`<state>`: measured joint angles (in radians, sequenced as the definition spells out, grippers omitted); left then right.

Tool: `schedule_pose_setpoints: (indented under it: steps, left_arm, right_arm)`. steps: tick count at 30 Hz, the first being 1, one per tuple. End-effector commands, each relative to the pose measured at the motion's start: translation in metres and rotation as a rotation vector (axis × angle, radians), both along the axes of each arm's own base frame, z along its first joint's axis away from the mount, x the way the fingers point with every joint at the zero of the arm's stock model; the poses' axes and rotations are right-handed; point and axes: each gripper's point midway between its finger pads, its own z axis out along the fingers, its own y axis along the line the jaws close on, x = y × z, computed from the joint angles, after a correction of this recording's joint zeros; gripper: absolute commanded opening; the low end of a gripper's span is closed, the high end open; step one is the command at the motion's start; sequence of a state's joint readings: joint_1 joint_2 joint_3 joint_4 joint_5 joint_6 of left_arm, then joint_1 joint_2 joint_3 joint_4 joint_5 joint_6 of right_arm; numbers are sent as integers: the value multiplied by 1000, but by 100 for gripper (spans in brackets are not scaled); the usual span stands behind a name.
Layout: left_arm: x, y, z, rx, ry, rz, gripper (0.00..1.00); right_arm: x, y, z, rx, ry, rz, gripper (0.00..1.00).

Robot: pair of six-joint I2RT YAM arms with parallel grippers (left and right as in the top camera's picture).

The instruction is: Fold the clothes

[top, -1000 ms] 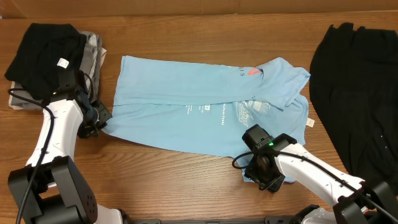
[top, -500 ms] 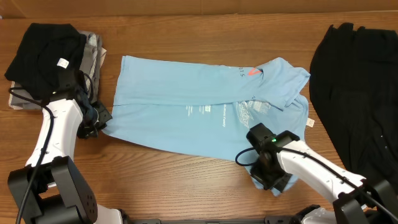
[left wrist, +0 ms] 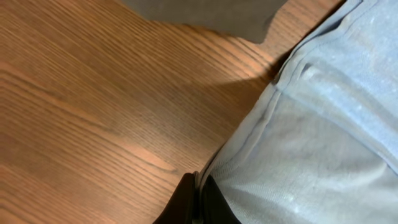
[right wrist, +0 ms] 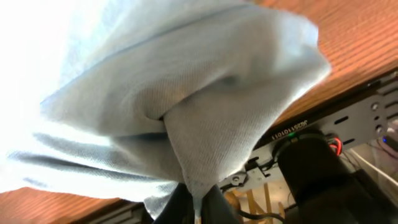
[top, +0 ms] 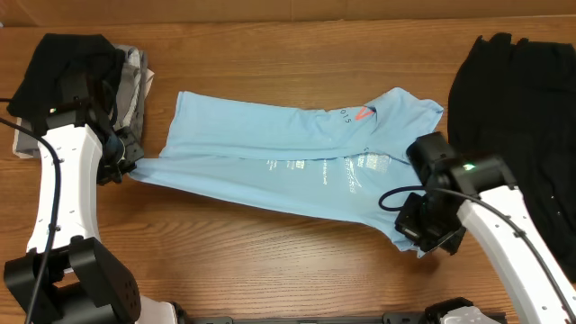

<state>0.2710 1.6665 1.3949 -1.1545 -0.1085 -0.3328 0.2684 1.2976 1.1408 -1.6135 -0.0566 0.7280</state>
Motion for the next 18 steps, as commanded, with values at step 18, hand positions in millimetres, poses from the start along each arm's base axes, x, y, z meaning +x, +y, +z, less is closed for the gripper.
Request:
schedule_pose_setpoints:
  steps: [18]
  left_arm:
    - [34, 17, 6, 63, -148, 21, 4]
  right_arm:
    - [205, 6, -22, -4, -604, 360, 4]
